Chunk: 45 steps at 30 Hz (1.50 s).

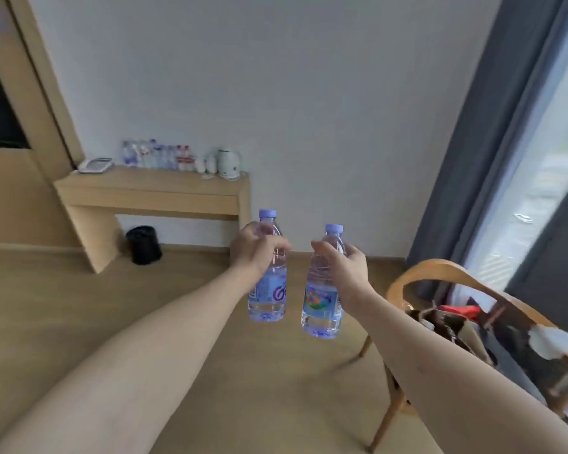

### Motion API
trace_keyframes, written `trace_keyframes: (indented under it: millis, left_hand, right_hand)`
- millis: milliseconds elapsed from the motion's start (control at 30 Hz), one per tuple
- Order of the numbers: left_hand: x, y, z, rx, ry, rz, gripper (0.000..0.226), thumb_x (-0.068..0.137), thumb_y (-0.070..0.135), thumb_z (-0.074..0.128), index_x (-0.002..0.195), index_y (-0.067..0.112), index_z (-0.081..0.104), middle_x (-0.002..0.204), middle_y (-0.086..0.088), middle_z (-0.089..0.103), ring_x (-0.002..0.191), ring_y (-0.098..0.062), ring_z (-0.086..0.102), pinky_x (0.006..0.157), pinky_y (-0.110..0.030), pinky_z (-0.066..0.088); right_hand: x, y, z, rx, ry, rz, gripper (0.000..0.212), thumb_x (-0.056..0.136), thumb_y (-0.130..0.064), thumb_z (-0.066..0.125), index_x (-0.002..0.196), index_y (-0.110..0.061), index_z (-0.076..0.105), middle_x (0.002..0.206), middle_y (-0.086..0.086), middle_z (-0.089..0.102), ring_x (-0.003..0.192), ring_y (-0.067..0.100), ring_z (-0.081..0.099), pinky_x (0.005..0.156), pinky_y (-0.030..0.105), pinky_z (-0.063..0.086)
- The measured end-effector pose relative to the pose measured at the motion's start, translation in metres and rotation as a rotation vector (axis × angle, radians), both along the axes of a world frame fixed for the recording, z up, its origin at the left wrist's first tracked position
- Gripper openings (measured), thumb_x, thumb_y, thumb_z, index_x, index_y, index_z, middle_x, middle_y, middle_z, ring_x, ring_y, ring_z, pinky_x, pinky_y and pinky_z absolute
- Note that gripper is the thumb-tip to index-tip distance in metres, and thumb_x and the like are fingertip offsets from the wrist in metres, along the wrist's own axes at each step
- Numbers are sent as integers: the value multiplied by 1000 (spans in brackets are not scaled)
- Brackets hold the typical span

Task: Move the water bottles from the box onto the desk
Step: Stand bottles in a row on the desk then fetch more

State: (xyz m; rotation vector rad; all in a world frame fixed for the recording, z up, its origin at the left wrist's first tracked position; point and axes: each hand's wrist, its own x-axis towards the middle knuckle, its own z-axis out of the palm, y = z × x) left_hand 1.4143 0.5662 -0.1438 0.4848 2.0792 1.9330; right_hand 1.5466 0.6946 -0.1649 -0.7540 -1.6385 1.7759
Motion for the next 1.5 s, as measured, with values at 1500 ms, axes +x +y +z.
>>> trace_keyframes:
  millis: [1500]
  left_hand:
    - [-833, -214, 43, -12, 26, 408, 38, 42, 32, 85, 76, 36, 69, 76, 11, 75, 73, -16, 74, 62, -32, 53]
  right_hand:
    - [-924, -182, 24, -84, 55, 454, 54, 62, -43, 85, 104, -11, 70, 77, 7, 75, 71, 28, 75, 73, 45, 64]
